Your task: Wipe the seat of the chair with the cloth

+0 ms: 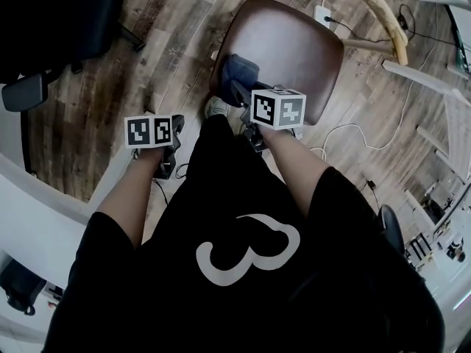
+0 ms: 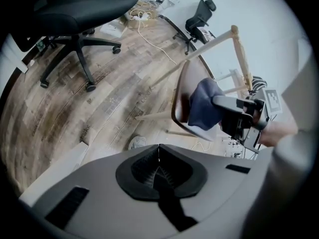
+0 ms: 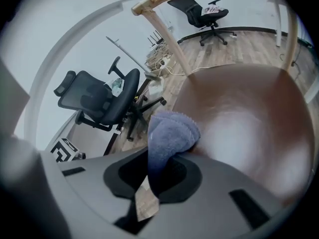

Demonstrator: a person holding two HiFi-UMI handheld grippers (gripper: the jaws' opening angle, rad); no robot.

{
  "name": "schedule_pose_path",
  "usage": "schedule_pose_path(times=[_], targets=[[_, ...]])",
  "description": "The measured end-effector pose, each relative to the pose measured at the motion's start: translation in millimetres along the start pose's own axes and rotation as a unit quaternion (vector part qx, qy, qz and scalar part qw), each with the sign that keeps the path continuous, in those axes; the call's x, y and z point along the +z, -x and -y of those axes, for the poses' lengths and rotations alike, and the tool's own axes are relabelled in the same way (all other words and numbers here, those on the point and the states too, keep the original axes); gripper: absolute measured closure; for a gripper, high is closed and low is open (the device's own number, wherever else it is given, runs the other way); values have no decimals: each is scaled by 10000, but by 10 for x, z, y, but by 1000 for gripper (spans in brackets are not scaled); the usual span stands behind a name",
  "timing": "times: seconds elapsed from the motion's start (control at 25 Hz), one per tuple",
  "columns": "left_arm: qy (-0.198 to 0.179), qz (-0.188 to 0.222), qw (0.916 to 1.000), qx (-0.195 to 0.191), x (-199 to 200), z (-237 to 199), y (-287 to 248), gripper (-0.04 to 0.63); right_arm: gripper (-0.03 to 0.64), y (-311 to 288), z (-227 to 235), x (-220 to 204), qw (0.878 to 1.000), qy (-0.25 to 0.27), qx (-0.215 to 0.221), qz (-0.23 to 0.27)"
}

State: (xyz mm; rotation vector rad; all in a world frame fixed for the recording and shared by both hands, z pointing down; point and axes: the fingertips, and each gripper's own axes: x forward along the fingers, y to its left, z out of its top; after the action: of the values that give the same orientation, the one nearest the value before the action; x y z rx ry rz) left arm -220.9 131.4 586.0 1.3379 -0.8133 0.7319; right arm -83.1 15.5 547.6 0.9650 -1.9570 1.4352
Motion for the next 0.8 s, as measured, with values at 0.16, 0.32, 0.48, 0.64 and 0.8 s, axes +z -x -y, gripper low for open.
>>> schedule_pose_path(times=[0.16, 0.32, 0.48, 0.64, 0.8], targets=[[18, 34, 10000, -7, 56, -12, -35, 581, 566, -114, -1, 36, 9994, -292, 169, 120], [65, 36, 9999, 92, 66, -95, -60, 581, 566, -278, 95, 13, 9998, -203, 64, -6], [138, 43, 9998, 140, 49, -133, -67, 581, 566, -352, 229, -69, 9997, 7, -117, -229], [105, 2, 9998, 150, 10, -109, -68, 581, 566, -385, 347, -127, 9987, 94, -315, -380], [-36, -50, 9998, 211, 9, -103, -57, 581, 566, -396, 413, -152, 9980, 108, -426, -459]])
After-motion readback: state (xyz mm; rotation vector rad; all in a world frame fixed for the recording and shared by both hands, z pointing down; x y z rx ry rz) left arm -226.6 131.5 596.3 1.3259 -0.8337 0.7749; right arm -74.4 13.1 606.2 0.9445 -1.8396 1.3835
